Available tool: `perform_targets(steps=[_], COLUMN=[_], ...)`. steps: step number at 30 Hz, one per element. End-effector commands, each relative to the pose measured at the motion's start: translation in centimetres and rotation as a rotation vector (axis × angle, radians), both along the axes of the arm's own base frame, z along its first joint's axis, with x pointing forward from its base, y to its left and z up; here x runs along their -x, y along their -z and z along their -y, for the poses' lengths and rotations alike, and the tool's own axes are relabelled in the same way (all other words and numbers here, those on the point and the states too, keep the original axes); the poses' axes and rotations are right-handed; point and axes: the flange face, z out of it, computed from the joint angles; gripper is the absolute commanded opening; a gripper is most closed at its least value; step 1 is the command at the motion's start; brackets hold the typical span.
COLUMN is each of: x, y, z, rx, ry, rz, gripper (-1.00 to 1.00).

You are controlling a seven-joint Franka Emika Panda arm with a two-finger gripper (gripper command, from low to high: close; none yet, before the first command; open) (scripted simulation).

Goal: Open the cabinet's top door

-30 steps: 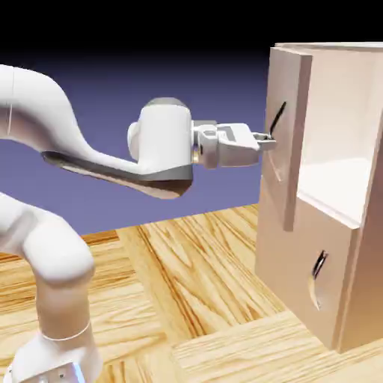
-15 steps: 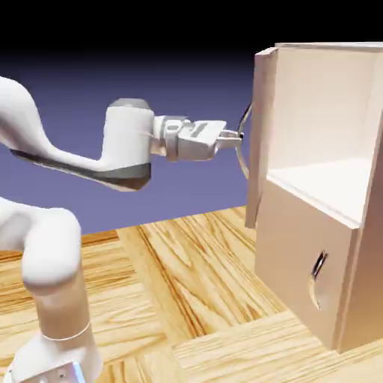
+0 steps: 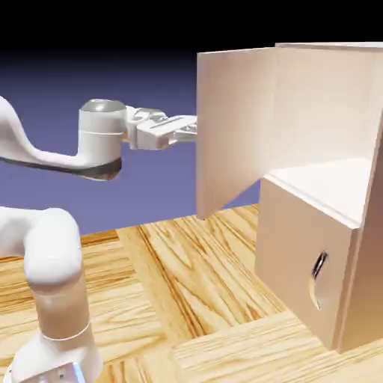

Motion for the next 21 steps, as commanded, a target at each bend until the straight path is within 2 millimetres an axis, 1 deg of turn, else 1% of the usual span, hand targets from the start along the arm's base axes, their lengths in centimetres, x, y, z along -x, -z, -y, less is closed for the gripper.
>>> perform_targets(steps=[1,6,10,15,20,21], x=[0.1,0.2,-0.1,-1.0,-2.3,-2.3], y=[0.0,0.0,0.0,0.0,0.0,0.0], z=[-0.9,-5.5,-9.2,-13.5,-17.1,-17.1], rx=[-0.001,-0.001,-0.001,-0.001,-0.001,-0.001], ry=[0.028,0.164,0.275,0.407,0.518,0.518], rz=[0.0,0.0,0.0,0.0,0.0,0.0], gripper=[-1.0,-1.0,-1.0,-1.0,-1.0,1.0])
